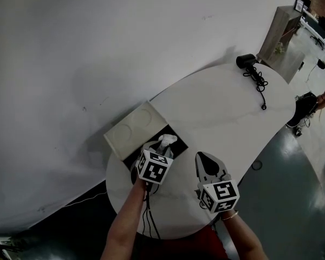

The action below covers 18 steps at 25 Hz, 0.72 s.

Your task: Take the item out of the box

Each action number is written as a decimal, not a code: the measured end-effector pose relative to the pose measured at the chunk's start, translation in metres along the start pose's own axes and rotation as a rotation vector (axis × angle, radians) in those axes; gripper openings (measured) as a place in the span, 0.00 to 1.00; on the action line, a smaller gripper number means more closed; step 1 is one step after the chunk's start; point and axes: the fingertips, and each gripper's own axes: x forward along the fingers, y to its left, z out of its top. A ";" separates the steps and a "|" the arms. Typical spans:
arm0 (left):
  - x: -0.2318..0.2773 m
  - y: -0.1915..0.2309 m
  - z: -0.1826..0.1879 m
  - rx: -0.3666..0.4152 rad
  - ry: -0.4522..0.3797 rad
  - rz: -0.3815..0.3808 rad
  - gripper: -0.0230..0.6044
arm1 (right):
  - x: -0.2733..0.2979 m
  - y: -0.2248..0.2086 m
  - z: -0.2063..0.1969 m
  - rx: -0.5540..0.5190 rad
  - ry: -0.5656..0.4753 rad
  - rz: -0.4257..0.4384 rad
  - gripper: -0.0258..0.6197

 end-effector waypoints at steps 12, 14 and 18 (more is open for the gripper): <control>-0.055 0.004 0.029 -0.054 -0.199 0.040 0.25 | -0.014 0.019 0.019 -0.021 -0.048 -0.006 0.06; -0.065 0.004 0.031 -0.057 -0.229 0.043 0.25 | -0.018 0.023 0.022 -0.031 -0.055 -0.007 0.06; -0.083 0.003 0.029 -0.078 -0.264 0.045 0.25 | -0.028 0.032 0.028 -0.047 -0.071 -0.011 0.06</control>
